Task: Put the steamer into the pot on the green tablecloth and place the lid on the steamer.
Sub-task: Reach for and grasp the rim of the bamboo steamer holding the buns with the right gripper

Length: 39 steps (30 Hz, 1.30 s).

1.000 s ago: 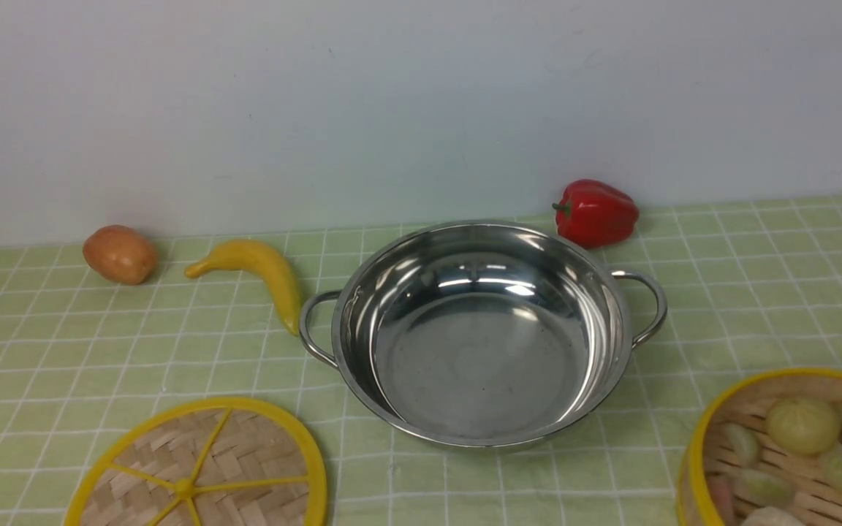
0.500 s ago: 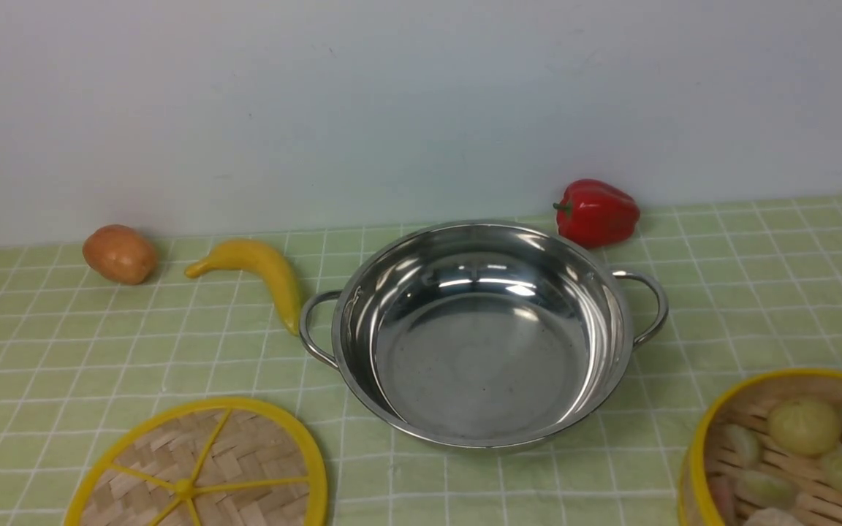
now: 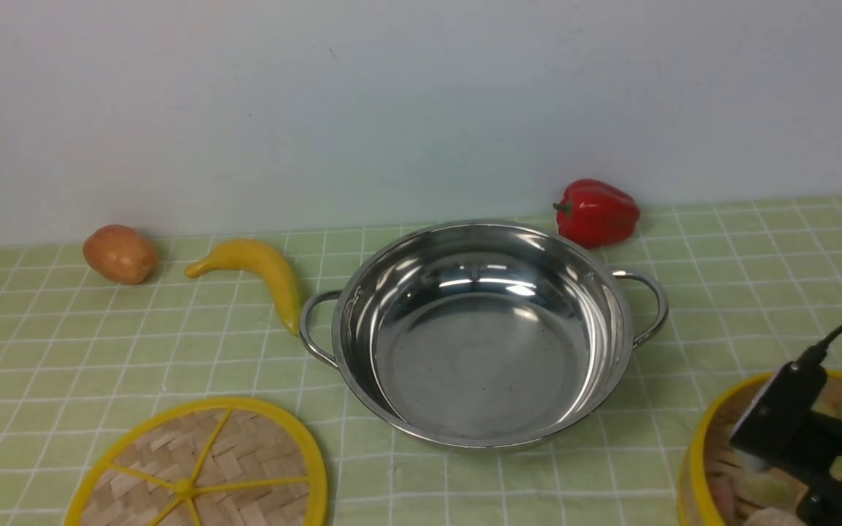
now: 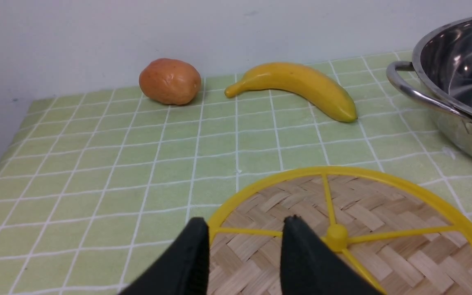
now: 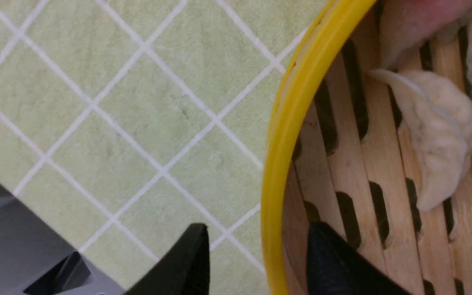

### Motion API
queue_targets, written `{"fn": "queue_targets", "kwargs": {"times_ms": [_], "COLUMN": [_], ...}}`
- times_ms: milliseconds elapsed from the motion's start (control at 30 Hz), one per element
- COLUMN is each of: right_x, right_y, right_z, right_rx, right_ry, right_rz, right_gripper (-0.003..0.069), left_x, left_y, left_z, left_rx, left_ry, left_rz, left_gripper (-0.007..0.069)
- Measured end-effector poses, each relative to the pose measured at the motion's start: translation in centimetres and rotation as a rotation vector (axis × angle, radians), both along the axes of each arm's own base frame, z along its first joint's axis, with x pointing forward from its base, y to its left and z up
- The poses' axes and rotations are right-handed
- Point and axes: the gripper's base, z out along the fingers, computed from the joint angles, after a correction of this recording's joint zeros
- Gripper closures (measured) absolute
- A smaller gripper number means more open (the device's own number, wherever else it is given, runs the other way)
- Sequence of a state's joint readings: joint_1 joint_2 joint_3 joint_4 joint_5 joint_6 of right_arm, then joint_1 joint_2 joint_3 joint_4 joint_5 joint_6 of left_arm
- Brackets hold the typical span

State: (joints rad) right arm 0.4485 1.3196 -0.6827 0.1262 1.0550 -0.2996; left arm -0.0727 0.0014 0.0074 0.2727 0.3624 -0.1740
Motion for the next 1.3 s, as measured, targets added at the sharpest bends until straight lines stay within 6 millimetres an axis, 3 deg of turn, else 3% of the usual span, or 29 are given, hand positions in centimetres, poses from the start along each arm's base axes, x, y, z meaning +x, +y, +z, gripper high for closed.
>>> {"fn": "queue_targets", "kwargs": {"times_ms": [333, 500, 700, 933, 1100, 1300], "right_x": [1.3, 1.4, 1.5, 1.9, 1.9, 2.3], "right_y": [0.4, 0.5, 0.5, 0.5, 0.5, 0.5], "right_z": [-3.1, -3.9, -4.0, -3.8, -2.0, 4.2], "right_rx": [-0.071, -0.084, -0.095, -0.101, -0.095, -0.053], "right_ry": [0.09, 0.125, 0.129, 0.105, 0.091, -0.013], "right_rz": [-0.01, -0.037, -0.072, -0.077, -0.089, -0.11], "right_gripper": [0.0324, 0.0361, 0.0572, 0.0599, 0.0602, 0.06], "left_x": [0.0, 0.0, 0.0, 0.0, 0.0, 0.0], "left_y": [0.0, 0.0, 0.0, 0.0, 0.0, 0.0], "left_z": [0.0, 0.0, 0.0, 0.0, 0.0, 0.0], "left_rx": [0.0, 0.0, 0.0, 0.0, 0.0, 0.0], "left_ry": [0.0, 0.0, 0.0, 0.0, 0.0, 0.0], "left_rz": [0.0, 0.0, 0.0, 0.0, 0.0, 0.0], "left_gripper": [0.0382, 0.0382, 0.0382, 0.0382, 0.0382, 0.0382]}}
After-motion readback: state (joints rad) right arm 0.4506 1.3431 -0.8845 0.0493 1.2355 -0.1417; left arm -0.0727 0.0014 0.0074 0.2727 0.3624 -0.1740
